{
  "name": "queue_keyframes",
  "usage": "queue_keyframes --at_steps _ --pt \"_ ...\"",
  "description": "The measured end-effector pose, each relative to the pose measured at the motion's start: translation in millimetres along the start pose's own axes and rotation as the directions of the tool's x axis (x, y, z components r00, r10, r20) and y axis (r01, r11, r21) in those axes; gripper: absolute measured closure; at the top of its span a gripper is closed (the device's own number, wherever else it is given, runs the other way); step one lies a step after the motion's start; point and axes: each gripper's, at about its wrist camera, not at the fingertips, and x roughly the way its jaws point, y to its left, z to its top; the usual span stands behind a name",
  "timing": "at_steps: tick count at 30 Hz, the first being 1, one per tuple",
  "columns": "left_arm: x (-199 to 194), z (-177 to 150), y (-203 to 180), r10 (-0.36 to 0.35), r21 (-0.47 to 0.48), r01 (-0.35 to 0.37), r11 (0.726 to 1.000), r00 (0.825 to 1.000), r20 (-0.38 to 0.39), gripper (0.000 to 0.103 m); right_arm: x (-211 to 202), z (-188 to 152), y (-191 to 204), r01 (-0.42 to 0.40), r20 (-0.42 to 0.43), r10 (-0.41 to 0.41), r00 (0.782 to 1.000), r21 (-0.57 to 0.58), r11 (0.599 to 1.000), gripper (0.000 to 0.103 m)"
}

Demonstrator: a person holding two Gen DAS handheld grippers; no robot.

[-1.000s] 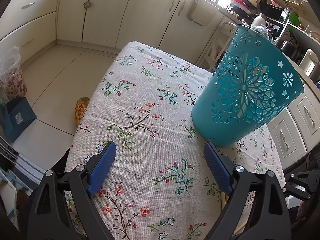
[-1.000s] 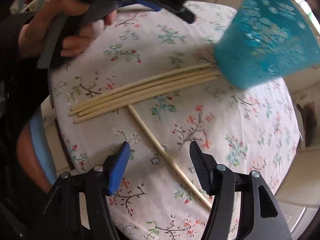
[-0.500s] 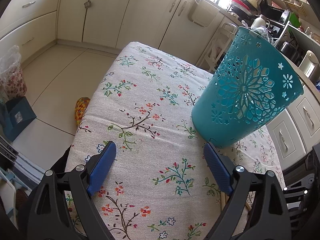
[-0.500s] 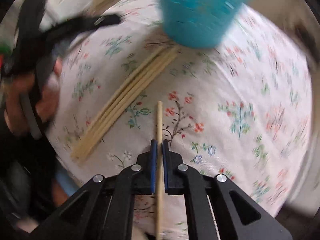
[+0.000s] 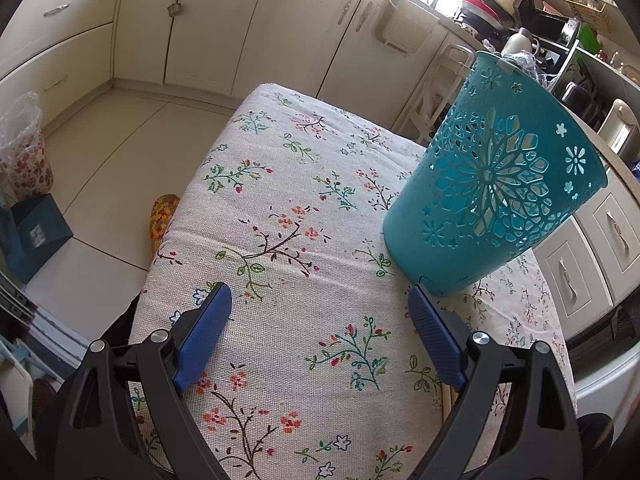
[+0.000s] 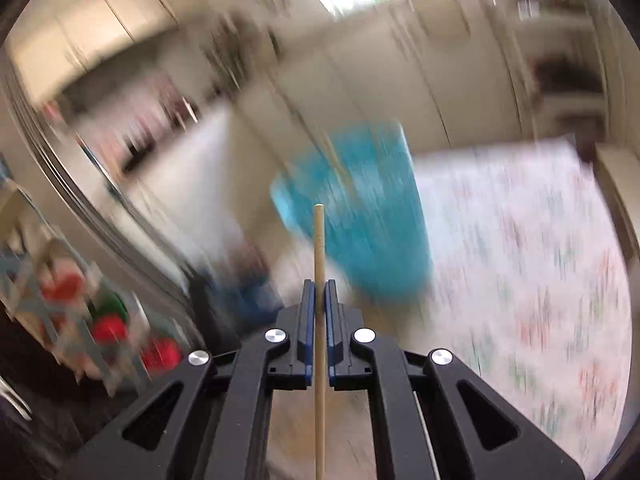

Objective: Organize utensils
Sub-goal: 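Carry the stick over the teal cup and open the right gripper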

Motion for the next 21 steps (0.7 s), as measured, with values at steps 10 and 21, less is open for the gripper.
queue_keyframes --at_steps 10,21 --pt "-0.2 -0.1 0.6 -0.006 -0.005 0.006 1.000 1.000 0.002 0.017 53.2 25.9 29.6 0.257 0.411 -0.188 0.892 -0.118 0.959 0.097" --pt "-0.8 -0.7 3.0 -0.017 -0.014 0.018 1.000 1.000 0.006 0.017 0.8 -66.1 33.3 0.277 0.244 -0.248 0.938 -0.092 0.956 0.079"
